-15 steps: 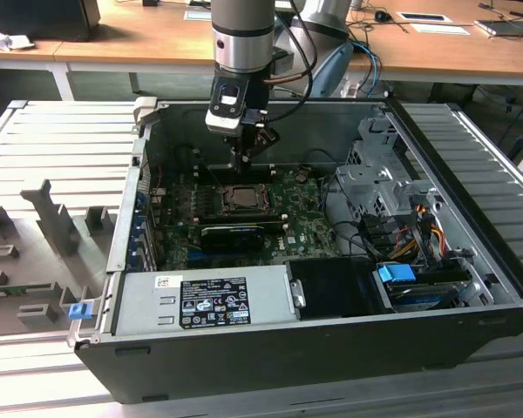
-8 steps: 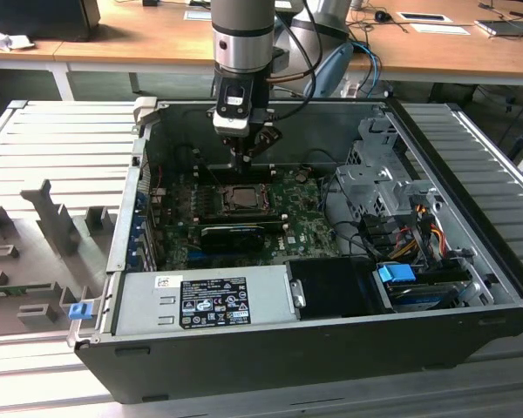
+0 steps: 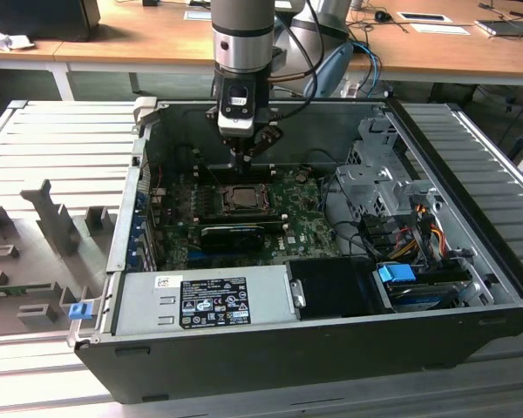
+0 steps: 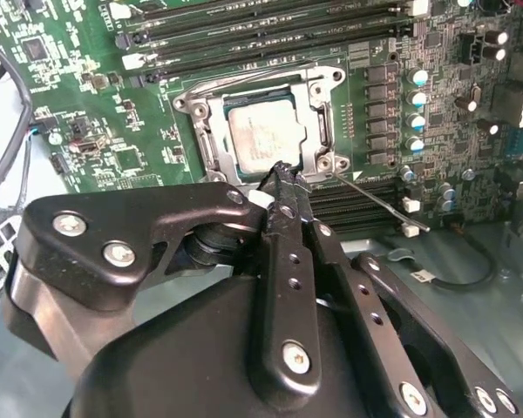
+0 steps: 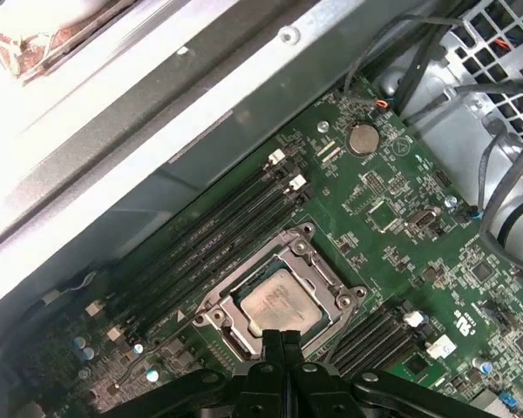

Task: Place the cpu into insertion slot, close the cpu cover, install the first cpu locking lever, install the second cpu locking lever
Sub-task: 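Install the first cpu locking lever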

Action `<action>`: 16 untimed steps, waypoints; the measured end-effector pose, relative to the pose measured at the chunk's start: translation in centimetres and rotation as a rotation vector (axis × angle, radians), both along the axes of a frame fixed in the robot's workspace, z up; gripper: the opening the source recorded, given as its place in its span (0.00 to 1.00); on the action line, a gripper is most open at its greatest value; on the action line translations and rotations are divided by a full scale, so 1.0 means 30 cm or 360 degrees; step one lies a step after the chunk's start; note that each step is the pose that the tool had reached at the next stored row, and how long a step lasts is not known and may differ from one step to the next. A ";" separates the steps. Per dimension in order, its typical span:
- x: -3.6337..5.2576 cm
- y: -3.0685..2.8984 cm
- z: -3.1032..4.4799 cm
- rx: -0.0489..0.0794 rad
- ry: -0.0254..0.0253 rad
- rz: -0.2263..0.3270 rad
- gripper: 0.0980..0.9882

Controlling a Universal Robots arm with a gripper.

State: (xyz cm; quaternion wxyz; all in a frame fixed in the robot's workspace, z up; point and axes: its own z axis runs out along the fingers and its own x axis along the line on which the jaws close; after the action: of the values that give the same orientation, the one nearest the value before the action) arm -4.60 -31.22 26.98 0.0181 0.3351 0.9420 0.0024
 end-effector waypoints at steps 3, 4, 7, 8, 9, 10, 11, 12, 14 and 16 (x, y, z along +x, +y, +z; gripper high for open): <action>0.000 0.000 0.000 0.0000 0.00000 0.0036 0.01; 0.000 0.000 0.000 0.0000 0.00000 0.0052 0.01; 0.000 0.000 0.000 0.0000 0.00000 0.0107 0.01; 0.000 0.000 0.000 0.0000 0.00000 0.0121 0.01; 0.000 0.000 0.000 0.0000 0.00000 0.0137 0.01; 0.000 0.000 0.000 0.0000 0.00000 0.0149 0.01; 0.000 0.000 0.000 0.0000 0.00000 0.0167 0.01; 0.000 0.000 0.000 0.0000 0.00000 0.0180 0.01; 0.000 0.000 0.000 0.0000 0.00000 0.0199 0.01; 0.000 0.000 0.000 0.0000 0.00000 0.0219 0.01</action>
State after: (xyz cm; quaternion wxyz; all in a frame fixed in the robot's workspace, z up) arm -4.60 -31.22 26.98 0.0179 0.2697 0.9628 0.0036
